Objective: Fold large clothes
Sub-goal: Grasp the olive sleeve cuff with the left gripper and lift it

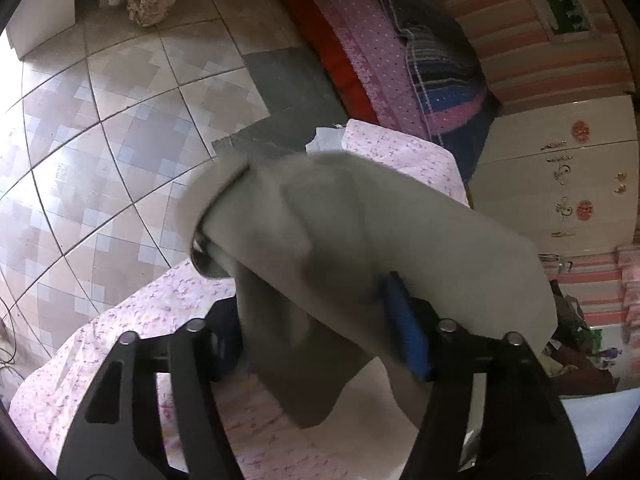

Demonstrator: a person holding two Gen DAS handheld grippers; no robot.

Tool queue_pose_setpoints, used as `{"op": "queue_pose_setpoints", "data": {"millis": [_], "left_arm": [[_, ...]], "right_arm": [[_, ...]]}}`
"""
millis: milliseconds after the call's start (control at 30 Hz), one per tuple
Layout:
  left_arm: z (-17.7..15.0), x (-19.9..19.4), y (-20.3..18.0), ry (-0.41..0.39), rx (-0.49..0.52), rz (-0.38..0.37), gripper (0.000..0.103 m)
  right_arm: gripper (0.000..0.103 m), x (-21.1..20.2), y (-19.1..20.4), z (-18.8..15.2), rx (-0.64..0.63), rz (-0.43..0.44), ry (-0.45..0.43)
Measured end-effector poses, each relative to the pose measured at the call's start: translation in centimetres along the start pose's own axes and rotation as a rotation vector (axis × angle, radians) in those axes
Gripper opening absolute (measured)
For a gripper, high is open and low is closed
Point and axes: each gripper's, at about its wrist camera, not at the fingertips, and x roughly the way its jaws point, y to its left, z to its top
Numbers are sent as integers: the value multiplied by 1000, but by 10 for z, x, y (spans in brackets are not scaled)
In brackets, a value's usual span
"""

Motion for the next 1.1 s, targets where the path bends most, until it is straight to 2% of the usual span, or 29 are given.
{"op": "queue_pose_setpoints", "data": {"millis": [100, 167, 200, 333, 433, 500, 533, 600, 633, 667, 733, 833, 933, 1033, 1100], "left_arm": [[-1, -6, -8, -43, 20, 22, 42], [-6, -20, -15, -83, 35, 16, 21], [-9, -29, -20, -104, 49, 8, 16], [-32, -85, -67, -264, 191, 73, 13], [-60, -137, -112, -429, 327, 167, 13], [-87, -164, -141, -543, 436, 261, 13], [-108, -173, -160, -609, 513, 333, 13], [-141, -179, -184, -695, 627, 423, 12], [-161, -182, -197, -729, 685, 444, 12], [-182, -183, -210, -735, 742, 424, 12], [-215, -181, -232, -695, 815, 348, 12], [-275, -166, -277, -602, 927, 201, 12], [-334, -140, -315, -466, 1018, 36, 13], [-404, -99, -348, -282, 1083, -155, 13], [-454, -74, -357, -180, 1133, -199, 13]], "right_arm": [[101, -2, -7, -4, 0, -13, -7], [101, -3, -17, -7, 5, -22, -6], [101, -2, -21, -9, 7, -25, -5], [101, -4, -45, -16, 26, -21, -26], [101, 0, -63, -22, 42, -39, -37], [101, 6, -76, -26, 56, -72, -30], [101, 11, -84, -28, 58, -100, -25], [101, 20, -94, -30, 41, -153, -14], [101, 27, -98, -31, 25, -176, -1], [101, 36, -101, -32, 7, -189, 23], [101, 45, -106, -33, -5, -177, 56], [101, 39, -110, -37, -3, -180, 30], [101, 28, -110, -41, 18, -194, -16], [101, 25, -114, -41, 28, -210, -19], [101, 23, -121, -40, 52, -205, -14]]}}
